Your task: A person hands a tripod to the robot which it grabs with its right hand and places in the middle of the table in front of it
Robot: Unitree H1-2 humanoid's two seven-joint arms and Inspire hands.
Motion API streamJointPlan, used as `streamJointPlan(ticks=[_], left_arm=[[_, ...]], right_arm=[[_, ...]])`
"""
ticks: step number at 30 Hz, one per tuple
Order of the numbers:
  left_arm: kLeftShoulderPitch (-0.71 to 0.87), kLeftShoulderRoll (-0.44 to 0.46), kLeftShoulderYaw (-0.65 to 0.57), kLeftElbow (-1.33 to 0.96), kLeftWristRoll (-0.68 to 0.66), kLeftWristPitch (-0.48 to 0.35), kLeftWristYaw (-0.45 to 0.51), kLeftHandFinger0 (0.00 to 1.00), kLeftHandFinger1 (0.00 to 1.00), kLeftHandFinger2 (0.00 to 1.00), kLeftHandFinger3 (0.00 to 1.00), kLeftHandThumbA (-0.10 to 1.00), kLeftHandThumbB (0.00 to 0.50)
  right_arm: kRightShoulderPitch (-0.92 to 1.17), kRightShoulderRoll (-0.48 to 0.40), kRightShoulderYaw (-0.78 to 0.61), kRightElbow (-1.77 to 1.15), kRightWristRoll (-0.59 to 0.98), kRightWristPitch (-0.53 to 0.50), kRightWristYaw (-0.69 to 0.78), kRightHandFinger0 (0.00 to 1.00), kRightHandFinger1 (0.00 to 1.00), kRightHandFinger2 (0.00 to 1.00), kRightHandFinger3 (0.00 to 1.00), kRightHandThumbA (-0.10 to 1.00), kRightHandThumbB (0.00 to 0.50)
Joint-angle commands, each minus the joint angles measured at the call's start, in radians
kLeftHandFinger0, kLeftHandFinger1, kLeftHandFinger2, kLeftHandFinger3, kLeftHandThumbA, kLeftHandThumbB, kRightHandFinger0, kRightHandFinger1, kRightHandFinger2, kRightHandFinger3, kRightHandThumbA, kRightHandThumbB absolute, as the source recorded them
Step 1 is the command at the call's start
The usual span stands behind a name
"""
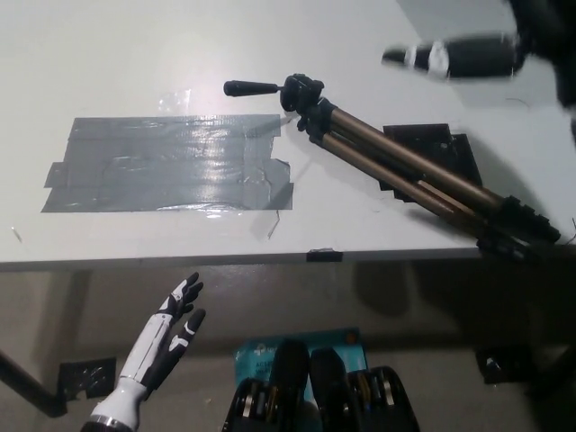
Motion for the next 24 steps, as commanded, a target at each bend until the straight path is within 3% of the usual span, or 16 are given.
streamJointPlan(ticks=[1,3,4,5,11,13,15,18,19,20,24], left_arm=[[-0.027,0.011,0.001,-0.008,-0.005,-0.023,-0.014,1.00,1.00,1.00,1.00,0.94,0.255],[-0.020,0.008,0.001,0.001,0.001,-0.026,-0.005,1.00,1.00,1.00,1.00,0.94,0.259],[-0.015,0.007,0.002,0.001,0.000,-0.026,-0.004,1.00,1.00,1.00,1.00,0.94,0.259],[-0.001,0.006,0.002,0.001,0.001,-0.028,0.000,1.00,1.00,1.00,1.00,0.94,0.258],[0.049,0.003,-0.003,0.009,0.000,-0.050,0.002,1.00,1.00,1.00,1.00,0.93,0.246],[0.067,-0.004,-0.005,0.012,-0.006,-0.054,0.001,1.00,1.00,1.00,1.00,0.92,0.251],[0.091,-0.013,-0.007,0.016,-0.002,-0.060,0.009,1.00,1.00,1.00,1.00,0.92,0.254],[0.123,-0.012,-0.004,0.001,0.002,-0.061,0.015,1.00,1.00,1.00,1.00,0.93,0.251],[0.126,-0.013,-0.004,-0.002,0.003,-0.060,0.015,1.00,1.00,1.00,1.00,0.93,0.251],[0.127,-0.016,-0.002,0.001,0.001,-0.064,0.016,1.00,1.00,1.00,1.00,0.93,0.253],[0.131,-0.021,0.001,0.006,-0.009,-0.072,0.015,1.00,1.00,1.00,1.00,0.92,0.254]], right_arm=[[0.236,0.108,-0.038,-0.392,0.103,0.105,-0.051,1.00,1.00,1.00,1.00,1.00,0.372],[0.372,0.177,-0.049,-0.374,0.119,0.042,-0.118,1.00,1.00,1.00,1.00,1.00,0.312],[0.409,0.196,-0.053,-0.357,0.129,0.016,-0.135,1.00,1.00,1.00,1.00,1.00,0.310],[0.481,0.225,-0.055,-0.312,0.133,-0.051,-0.169,1.00,1.00,1.00,1.00,0.99,0.259],[0.722,0.323,-0.068,-0.098,0.137,-0.223,-0.239,1.00,1.00,1.00,1.00,0.84,0.208],[0.765,0.332,-0.067,-0.004,0.099,-0.288,-0.270,1.00,1.00,1.00,1.00,0.78,0.159],[0.785,0.322,-0.054,0.161,0.010,-0.368,-0.337,1.00,1.00,1.00,1.00,0.74,0.153],[0.786,0.299,-0.024,0.303,-0.051,-0.403,-0.372,1.00,1.00,1.00,1.00,0.75,0.193],[0.784,0.295,-0.020,0.322,-0.059,-0.406,-0.377,1.00,1.00,1.00,1.00,0.75,0.192],[0.785,0.291,-0.010,0.333,-0.075,-0.385,-0.375,1.00,1.00,1.00,1.00,0.79,0.224],[0.785,0.285,0.005,0.357,-0.088,-0.381,-0.375,1.00,1.00,1.00,1.00,0.77,0.216]])
